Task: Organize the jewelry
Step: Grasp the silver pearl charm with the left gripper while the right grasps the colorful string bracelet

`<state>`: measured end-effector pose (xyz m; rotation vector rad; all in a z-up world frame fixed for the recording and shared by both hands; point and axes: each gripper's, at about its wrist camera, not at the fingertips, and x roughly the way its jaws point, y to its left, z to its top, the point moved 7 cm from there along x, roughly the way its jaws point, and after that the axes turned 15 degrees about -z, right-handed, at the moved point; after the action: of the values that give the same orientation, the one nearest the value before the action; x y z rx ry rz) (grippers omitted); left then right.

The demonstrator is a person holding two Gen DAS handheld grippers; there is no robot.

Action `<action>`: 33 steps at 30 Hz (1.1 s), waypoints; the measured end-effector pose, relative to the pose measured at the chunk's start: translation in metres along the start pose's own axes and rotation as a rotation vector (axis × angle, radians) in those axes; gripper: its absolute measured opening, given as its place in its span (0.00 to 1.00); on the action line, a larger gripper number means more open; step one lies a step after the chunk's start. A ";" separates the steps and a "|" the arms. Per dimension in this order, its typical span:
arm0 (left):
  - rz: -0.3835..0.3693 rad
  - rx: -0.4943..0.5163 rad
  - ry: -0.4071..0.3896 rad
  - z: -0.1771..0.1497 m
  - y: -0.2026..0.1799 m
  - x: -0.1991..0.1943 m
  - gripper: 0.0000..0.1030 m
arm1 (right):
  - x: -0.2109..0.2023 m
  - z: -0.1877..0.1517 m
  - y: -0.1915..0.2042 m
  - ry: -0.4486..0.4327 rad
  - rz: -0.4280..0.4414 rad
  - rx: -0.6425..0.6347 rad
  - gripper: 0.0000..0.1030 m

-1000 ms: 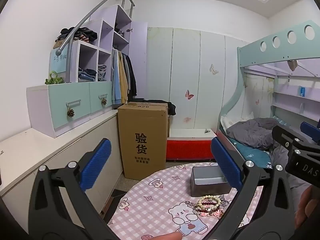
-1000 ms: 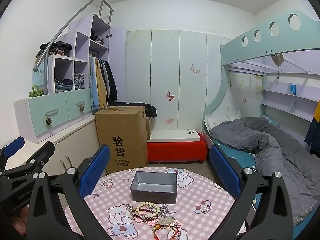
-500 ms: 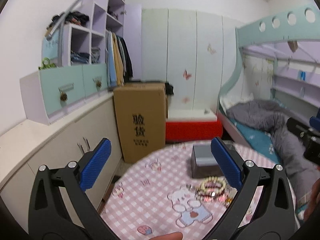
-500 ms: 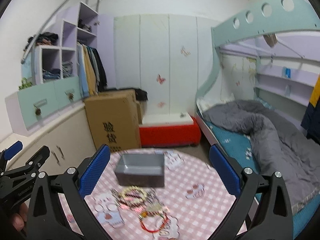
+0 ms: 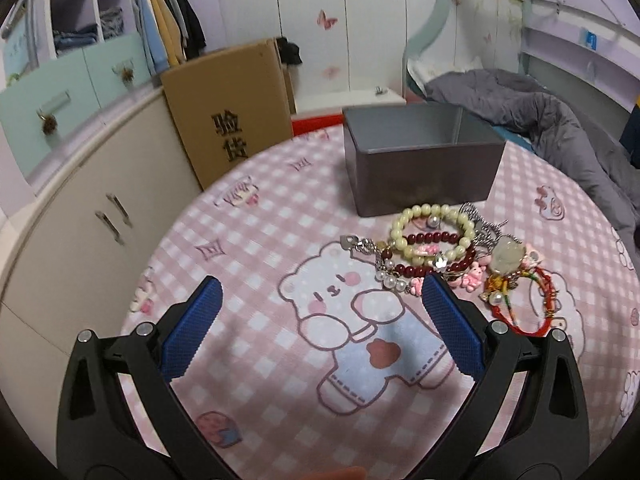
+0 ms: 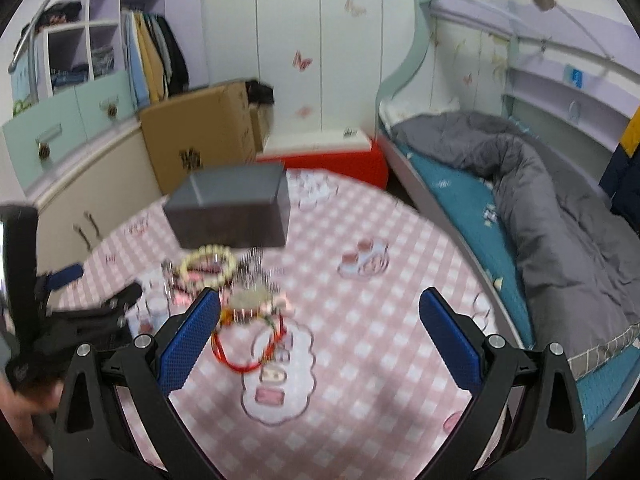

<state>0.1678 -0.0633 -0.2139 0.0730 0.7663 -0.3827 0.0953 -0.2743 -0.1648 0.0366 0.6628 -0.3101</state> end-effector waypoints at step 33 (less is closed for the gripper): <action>-0.329 -0.147 0.065 -0.003 0.007 0.049 0.22 | 0.049 -0.050 0.094 0.184 0.239 -0.310 0.17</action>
<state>0.2005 -0.0717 -0.2502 -0.1817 0.8709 -0.6371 0.1291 -0.1914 -0.2405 -0.1526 0.8744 0.0293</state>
